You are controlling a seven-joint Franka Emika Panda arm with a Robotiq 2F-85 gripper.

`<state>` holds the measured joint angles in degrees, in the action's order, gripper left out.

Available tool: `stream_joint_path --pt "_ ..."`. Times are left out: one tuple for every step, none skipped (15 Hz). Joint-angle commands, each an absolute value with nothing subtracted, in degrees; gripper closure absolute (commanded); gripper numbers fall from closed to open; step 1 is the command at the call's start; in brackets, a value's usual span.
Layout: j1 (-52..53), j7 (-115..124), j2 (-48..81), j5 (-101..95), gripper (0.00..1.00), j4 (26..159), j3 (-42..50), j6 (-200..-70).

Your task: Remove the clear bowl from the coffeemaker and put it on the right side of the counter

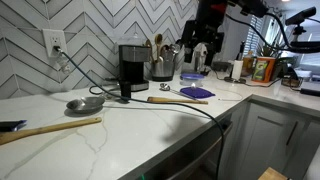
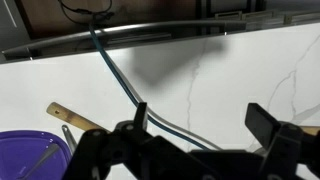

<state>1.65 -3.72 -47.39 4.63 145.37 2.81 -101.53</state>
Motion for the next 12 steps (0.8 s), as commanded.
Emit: stream_joint_path --pt "1.3 -3.9 -47.3 4.8 0.00 145.2 2.6 -101.4" --pt "1.3 -3.9 -47.3 4.8 0.00 145.2 2.6 -101.4" --pt "1.3 -3.9 -47.3 4.8 0.00 145.2 2.6 -101.4" --pt "1.3 -3.9 -47.3 4.8 0.00 145.2 2.6 -101.4" --pt "1.3 -3.9 -47.3 4.8 0.00 145.2 2.6 -101.4" --pt "1.3 -3.9 -47.3 4.8 0.00 145.2 2.6 -101.4" --pt "1.3 -3.9 -47.3 4.8 0.00 145.2 2.6 -101.4" --pt "1.3 -3.9 -47.3 4.8 0.00 145.2 2.6 -101.4" --pt "1.3 -3.9 -47.3 4.8 0.00 145.2 2.6 -101.4" --pt "1.3 -3.9 -47.3 4.8 0.00 145.2 2.6 -101.4" --pt "1.3 -3.9 -47.3 4.8 0.00 145.2 2.6 -101.4" --pt "0.2 -2.3 -45.8 4.5 0.00 144.1 2.5 -102.1"
